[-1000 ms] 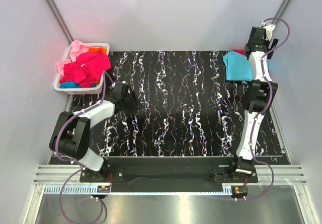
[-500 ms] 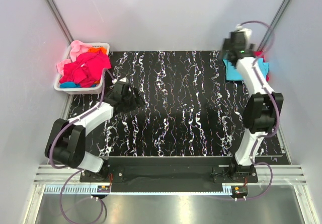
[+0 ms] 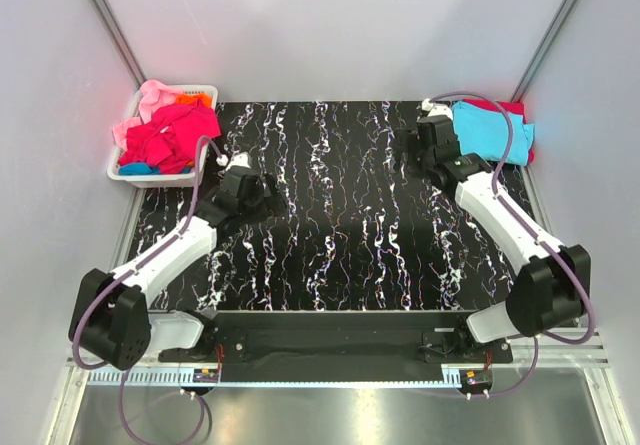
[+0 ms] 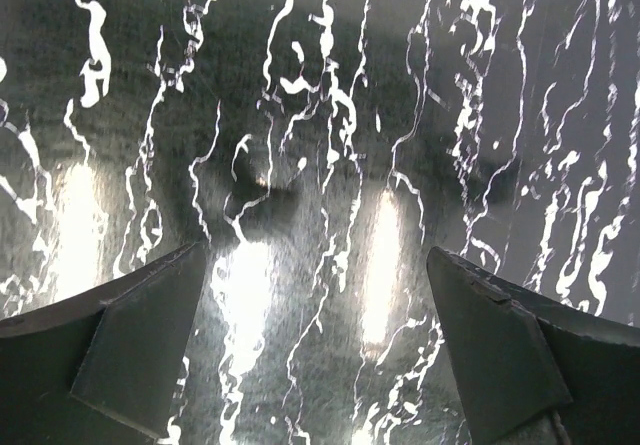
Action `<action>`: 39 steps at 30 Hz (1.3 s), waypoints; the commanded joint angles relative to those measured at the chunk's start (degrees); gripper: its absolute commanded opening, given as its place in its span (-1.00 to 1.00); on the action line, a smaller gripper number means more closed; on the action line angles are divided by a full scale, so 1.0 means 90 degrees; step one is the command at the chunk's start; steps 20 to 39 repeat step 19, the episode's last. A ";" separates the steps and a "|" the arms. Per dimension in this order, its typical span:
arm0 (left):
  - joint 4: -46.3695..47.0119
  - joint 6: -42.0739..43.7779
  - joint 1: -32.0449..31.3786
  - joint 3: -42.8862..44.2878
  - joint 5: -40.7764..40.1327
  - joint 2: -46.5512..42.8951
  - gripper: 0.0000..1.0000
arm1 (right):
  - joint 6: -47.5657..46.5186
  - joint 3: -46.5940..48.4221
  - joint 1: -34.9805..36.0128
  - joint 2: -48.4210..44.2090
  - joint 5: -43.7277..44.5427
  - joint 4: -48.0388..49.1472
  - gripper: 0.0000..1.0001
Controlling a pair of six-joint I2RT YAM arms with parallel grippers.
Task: Fold and stack the t-shirts
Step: Reset both grippers
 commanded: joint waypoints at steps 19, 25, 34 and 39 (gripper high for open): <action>-0.0593 0.0297 -0.0895 0.0514 -0.1277 0.0034 0.97 | 0.1016 -0.1915 0.1631 -0.0356 -0.1657 0.1701 1.00; -0.0593 0.0297 -0.0895 0.0514 -0.1277 0.0034 0.97 | 0.1016 -0.1915 0.1631 -0.0356 -0.1657 0.1701 1.00; -0.0593 0.0297 -0.0895 0.0514 -0.1277 0.0034 0.97 | 0.1016 -0.1915 0.1631 -0.0356 -0.1657 0.1701 1.00; -0.0593 0.0297 -0.0895 0.0514 -0.1277 0.0034 0.97 | 0.1016 -0.1915 0.1631 -0.0356 -0.1657 0.1701 1.00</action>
